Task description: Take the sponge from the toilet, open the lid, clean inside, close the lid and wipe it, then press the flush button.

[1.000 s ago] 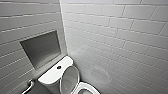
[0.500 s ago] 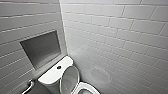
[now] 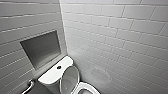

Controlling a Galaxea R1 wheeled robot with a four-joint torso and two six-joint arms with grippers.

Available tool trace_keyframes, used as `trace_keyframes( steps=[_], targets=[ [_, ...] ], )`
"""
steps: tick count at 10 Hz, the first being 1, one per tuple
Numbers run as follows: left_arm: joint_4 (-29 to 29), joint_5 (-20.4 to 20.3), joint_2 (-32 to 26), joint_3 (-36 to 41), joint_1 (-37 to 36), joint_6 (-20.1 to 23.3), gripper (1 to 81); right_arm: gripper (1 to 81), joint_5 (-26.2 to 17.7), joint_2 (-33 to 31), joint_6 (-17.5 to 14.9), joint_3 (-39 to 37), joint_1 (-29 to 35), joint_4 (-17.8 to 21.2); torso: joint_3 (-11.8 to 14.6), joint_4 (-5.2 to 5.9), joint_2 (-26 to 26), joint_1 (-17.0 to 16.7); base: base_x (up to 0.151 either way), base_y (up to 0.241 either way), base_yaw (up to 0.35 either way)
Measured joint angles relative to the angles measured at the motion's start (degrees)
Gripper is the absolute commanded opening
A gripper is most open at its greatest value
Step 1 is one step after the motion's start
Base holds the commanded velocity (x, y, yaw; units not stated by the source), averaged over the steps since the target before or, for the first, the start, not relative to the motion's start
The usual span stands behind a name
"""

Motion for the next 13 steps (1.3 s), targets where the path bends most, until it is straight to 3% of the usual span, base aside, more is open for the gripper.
trace_keyframes(
  steps=[1,2,6,13],
  targets=[
    [0.0,0.0,0.0,0.0,0.0,0.0,81.1,1.0,0.8,-0.1,-2.3,-0.2,0.4,3.0,0.0,0.0,0.0,0.0,0.0,0.0,0.0],
    [0.0,0.0,0.0,-0.1,0.0,0.0,81.1,1.0,0.6,-0.1,-3.0,-0.3,1.2,3.8,0.0,0.0,0.0,0.0,0.0,0.0,0.0],
    [-0.1,0.0,0.0,-0.1,0.0,0.0,81.1,1.0,-4.0,0.0,-3.5,-0.5,2.8,3.8,0.0,0.0,0.0,0.0,0.0,0.0,0.0],
    [-1.3,0.0,0.0,-0.1,0.0,0.0,81.1,1.0,-3.9,-0.1,-3.7,-0.6,2.8,3.8,0.0,0.0,0.0,0.0,0.0,0.0,0.0]
  ],
)
